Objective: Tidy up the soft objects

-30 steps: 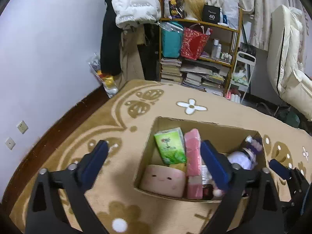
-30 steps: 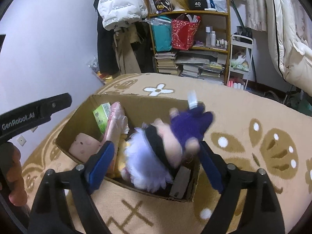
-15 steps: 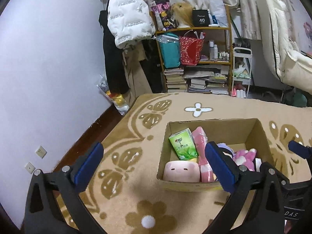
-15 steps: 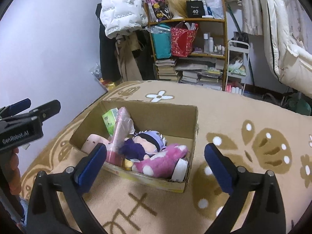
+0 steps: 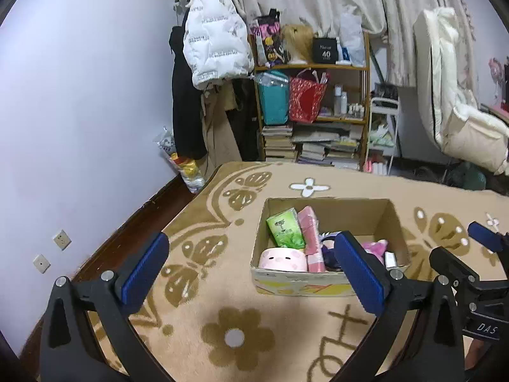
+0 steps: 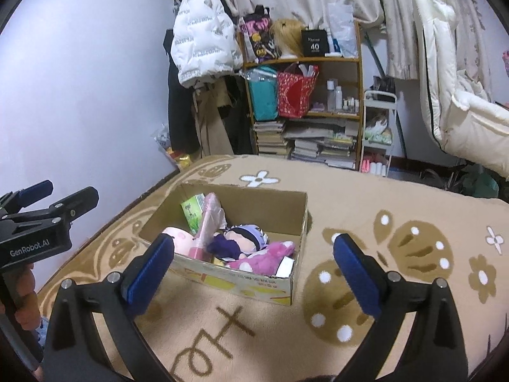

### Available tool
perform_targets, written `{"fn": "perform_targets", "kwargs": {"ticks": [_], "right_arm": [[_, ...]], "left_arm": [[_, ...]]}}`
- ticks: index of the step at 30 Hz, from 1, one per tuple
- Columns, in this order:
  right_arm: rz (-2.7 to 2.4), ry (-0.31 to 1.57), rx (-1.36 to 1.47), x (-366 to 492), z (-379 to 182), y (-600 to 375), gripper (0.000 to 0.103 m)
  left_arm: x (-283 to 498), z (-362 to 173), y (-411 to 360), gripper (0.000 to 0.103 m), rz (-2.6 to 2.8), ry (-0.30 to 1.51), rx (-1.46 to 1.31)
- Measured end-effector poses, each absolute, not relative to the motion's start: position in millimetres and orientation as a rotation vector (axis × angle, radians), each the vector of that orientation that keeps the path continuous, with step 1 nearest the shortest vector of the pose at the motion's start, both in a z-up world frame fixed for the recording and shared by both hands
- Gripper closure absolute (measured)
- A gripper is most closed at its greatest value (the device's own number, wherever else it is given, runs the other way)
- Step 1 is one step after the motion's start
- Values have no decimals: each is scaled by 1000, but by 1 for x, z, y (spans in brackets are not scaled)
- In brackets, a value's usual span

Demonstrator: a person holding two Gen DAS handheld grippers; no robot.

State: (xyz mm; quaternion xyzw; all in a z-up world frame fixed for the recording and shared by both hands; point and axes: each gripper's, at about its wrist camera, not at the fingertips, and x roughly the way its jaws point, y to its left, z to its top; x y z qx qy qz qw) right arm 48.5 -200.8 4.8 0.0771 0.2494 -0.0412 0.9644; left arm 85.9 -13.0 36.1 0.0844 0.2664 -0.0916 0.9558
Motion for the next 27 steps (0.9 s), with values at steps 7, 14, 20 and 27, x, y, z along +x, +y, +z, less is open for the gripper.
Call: {"fn": "perform_targets", "kwargs": {"ticks": [7,14,20,27], "right_arm": [[-76,464,163,20,16,-197,0],[-76,451,160,0,18,-193,0],[-88,437,178,-16,15,-192,0],[-79,459,176,-20,8,-192,0]], "left_arm": [[56,47,-7,1,-192,500,187],[36,45,3,1,-198,500,167],[22,37,7,1,-177,512,178],[18,17,10,1,-147,556,215]]}}
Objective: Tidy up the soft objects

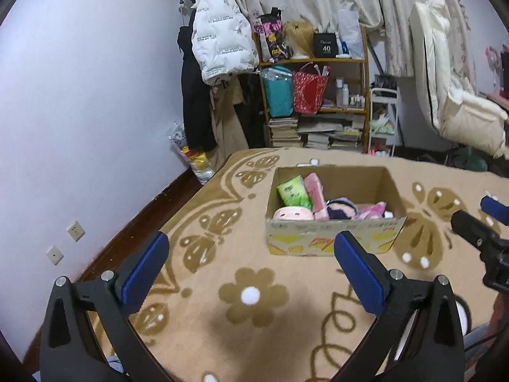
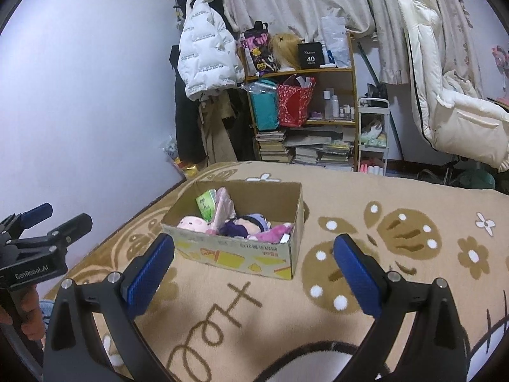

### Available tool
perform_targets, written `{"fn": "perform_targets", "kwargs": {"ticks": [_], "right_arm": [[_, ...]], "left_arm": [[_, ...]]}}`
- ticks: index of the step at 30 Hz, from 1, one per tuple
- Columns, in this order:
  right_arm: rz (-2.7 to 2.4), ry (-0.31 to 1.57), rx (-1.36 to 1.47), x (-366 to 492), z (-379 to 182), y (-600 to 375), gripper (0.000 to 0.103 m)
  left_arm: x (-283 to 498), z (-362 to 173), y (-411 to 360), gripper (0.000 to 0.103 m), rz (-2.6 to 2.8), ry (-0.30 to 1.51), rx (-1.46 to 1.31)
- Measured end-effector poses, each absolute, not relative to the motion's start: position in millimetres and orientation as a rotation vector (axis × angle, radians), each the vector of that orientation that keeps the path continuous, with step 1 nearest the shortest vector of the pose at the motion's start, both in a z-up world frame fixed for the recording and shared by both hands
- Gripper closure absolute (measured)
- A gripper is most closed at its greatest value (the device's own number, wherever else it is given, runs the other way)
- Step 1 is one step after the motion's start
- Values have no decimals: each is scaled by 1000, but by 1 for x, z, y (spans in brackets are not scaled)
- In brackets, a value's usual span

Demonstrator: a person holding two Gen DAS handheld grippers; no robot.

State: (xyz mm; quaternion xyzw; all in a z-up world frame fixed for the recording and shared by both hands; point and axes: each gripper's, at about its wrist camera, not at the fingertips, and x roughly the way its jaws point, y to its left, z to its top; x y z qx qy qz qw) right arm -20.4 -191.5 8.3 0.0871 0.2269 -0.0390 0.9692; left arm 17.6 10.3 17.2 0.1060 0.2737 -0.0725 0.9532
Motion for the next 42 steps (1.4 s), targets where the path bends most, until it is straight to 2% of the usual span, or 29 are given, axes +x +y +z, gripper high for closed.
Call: {"fn": "perform_targets", "kwargs": {"ticks": [22,42], "right_arm": [[-76,566,244,-12,-21,-196,0],[-87,573,236,-12,-25,-192,0]], "left_arm": [[26,-2,5,1,-162,609,249],[28,3,1,1,-166,585,253]]}}
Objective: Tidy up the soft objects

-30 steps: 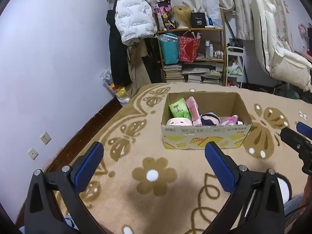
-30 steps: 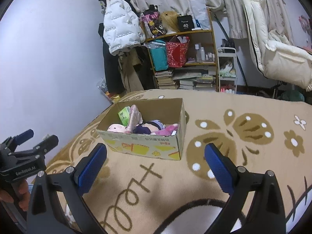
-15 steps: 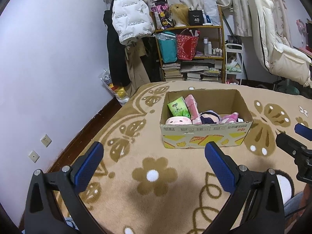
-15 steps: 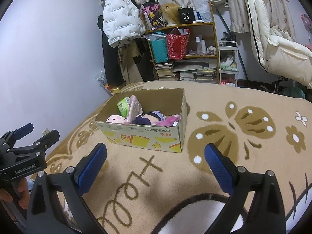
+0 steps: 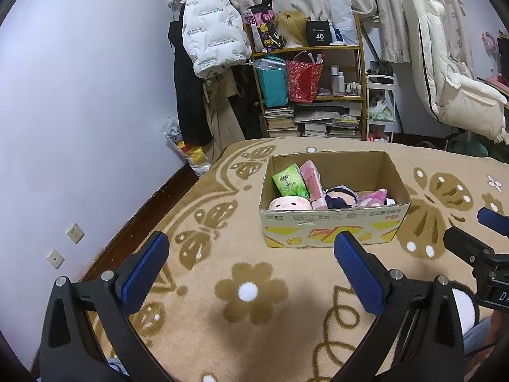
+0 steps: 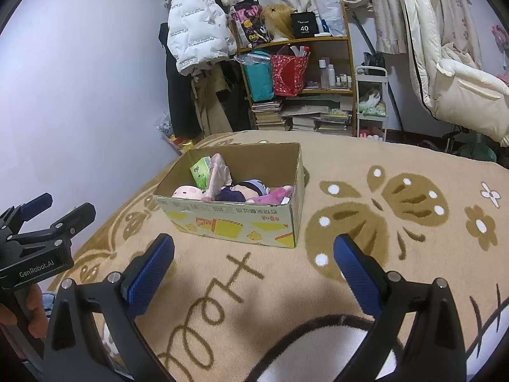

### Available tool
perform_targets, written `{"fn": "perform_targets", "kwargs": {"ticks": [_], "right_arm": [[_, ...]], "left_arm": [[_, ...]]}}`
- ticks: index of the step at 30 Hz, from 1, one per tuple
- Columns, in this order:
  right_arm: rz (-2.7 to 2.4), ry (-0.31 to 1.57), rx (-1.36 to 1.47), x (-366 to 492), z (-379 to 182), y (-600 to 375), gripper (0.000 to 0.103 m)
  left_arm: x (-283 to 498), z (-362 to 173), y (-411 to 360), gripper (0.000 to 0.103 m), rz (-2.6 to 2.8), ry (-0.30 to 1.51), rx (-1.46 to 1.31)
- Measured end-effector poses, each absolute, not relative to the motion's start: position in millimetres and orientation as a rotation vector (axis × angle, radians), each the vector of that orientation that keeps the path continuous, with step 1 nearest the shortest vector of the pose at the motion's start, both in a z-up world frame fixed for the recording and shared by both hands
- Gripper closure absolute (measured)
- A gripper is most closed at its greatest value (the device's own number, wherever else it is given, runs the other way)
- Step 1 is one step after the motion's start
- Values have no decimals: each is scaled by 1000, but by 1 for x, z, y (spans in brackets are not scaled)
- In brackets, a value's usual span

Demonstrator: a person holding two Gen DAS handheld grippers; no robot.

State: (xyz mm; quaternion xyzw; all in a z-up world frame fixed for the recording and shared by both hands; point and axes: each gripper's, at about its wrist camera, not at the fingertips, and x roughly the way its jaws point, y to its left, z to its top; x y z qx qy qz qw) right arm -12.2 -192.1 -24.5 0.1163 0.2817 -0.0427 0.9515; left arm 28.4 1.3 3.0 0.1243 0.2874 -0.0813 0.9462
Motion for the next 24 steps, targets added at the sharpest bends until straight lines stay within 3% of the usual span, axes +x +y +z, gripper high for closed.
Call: {"fn": "perform_targets", "kwargs": {"ticks": [24], "right_arm": [[-86,575,238,-12,-25,-193,0]], "left_arm": [[25,5,1,1,-174,575,258]]}}
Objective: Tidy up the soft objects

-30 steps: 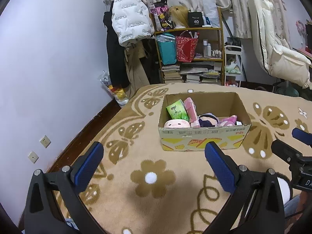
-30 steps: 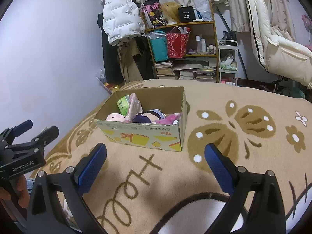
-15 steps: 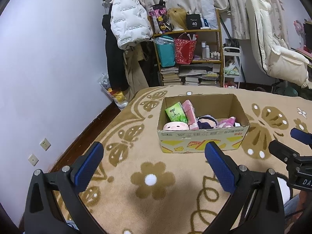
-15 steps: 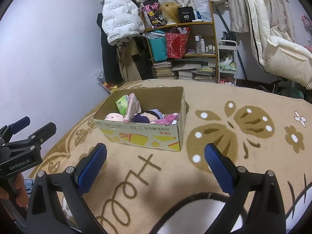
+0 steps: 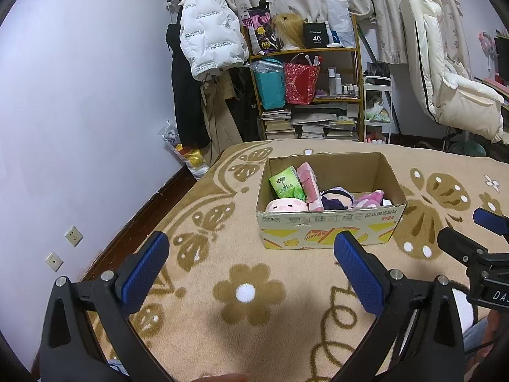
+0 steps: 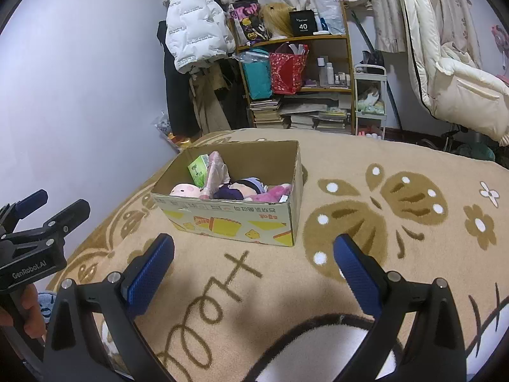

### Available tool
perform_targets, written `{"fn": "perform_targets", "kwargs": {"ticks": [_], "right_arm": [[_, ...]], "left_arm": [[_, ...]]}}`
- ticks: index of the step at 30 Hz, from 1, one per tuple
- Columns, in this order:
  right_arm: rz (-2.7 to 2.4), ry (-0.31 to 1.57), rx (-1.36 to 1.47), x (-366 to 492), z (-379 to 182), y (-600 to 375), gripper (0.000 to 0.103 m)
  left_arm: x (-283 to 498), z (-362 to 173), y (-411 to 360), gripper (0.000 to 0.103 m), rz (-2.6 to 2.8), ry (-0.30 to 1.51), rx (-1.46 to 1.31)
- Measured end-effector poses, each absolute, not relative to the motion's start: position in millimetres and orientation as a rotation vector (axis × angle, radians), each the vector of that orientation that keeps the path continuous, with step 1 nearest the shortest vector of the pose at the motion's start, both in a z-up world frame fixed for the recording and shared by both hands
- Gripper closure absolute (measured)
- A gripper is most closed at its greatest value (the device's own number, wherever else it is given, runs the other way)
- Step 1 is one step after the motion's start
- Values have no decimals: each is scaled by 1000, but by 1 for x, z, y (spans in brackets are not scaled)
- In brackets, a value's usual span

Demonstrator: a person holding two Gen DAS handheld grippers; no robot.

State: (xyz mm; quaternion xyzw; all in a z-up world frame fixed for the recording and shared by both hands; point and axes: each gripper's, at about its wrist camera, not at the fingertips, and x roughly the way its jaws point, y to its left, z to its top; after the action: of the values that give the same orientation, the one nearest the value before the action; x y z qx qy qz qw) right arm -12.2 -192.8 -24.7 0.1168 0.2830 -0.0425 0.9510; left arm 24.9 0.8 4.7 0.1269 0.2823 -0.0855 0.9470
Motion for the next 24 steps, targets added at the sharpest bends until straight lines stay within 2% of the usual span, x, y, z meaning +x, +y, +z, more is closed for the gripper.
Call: {"fn": "perform_targets", "kwargs": {"ticks": [24], "right_arm": [[-92,570,241,-13,-26,-197,0]], "left_arm": [[20,5,-1,1,-180,567,252]]}}
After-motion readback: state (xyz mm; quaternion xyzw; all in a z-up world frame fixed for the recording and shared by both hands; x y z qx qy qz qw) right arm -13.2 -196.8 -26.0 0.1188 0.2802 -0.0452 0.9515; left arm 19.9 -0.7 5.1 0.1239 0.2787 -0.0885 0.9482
